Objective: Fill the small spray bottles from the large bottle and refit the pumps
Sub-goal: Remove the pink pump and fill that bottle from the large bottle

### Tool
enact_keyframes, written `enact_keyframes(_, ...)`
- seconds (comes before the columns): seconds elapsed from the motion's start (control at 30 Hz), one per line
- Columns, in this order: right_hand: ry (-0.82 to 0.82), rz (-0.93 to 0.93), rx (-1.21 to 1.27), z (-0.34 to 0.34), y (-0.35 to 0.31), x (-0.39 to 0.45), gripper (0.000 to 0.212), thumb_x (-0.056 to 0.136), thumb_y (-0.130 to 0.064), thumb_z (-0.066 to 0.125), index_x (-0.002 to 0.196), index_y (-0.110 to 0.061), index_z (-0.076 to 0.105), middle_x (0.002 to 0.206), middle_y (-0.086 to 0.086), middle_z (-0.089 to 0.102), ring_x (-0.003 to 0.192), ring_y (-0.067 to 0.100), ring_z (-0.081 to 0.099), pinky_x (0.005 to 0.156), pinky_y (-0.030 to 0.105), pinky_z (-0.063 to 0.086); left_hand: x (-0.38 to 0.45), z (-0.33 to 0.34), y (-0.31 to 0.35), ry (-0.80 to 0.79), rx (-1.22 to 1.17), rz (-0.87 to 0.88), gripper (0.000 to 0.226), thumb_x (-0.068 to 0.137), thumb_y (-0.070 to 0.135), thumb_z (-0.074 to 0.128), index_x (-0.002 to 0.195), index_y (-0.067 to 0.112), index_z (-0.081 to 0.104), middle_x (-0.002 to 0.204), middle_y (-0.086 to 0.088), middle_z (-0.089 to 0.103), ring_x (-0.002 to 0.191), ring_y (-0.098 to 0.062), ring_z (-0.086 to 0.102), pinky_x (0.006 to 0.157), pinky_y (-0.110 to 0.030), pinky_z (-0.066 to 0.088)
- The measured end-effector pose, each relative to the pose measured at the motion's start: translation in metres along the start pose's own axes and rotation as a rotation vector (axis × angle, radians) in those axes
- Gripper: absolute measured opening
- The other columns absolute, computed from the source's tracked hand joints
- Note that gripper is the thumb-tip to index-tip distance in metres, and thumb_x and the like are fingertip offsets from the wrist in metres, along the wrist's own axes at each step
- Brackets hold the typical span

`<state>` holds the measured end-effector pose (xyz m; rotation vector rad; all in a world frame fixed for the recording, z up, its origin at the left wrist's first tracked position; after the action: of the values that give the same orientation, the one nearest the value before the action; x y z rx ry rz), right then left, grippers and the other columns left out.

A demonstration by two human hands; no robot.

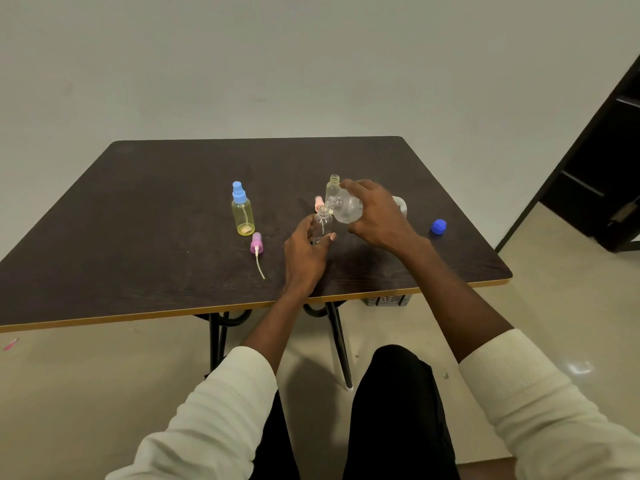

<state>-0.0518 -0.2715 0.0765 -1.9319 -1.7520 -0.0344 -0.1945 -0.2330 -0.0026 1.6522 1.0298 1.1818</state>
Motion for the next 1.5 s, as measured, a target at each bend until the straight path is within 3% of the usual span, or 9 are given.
enact_keyframes(0.53,0.006,-0.045,-0.021,-0.001,0.0,0.003,0.073,0.074,-0.014,0.077,0.141,-0.017,0.047,0.137,0.01,0.053,0.126,0.029,0.046,0.103,0.042,0.037,0.001,0.0,-0.004,0.004,-0.008,-0.016,0.049,0.087,0.02,0.074,0.133,0.016,0.059,0.12,0.005,0.07,0.11,-0.005,0.065,0.096,-0.036,0.055)
enact_keyframes(1.23,-0.001,-0.104,-0.07,-0.004,-0.002,0.007,0.071,0.076,-0.012,0.077,0.141,-0.016,0.047,0.137,0.01,0.053,0.129,0.028,0.045,0.108,0.042,0.033,-0.001,-0.001,0.002,-0.001,-0.042,0.03,0.038,0.089,0.015,0.072,0.126,0.018,0.064,0.112,0.008,0.072,0.102,0.002,0.066,0.091,-0.026,0.055)
enact_keyframes(1.5,-0.012,-0.124,-0.101,-0.003,-0.002,0.011,0.071,0.076,-0.014,0.076,0.141,-0.017,0.047,0.138,0.009,0.052,0.129,0.029,0.044,0.108,0.044,0.034,-0.001,-0.001,0.0,0.007,-0.031,0.022,0.039,0.089,0.017,0.072,0.127,0.018,0.063,0.115,0.007,0.072,0.106,-0.002,0.065,0.095,-0.033,0.055)
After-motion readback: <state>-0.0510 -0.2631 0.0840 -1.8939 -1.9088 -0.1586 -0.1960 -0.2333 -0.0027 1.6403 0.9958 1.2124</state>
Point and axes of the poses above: each hand's wrist, its own x-axis towards the middle knuckle, its own z-axis out of the palm, y = z × x, the point moved 3 cm from there along x, towards the middle knuckle
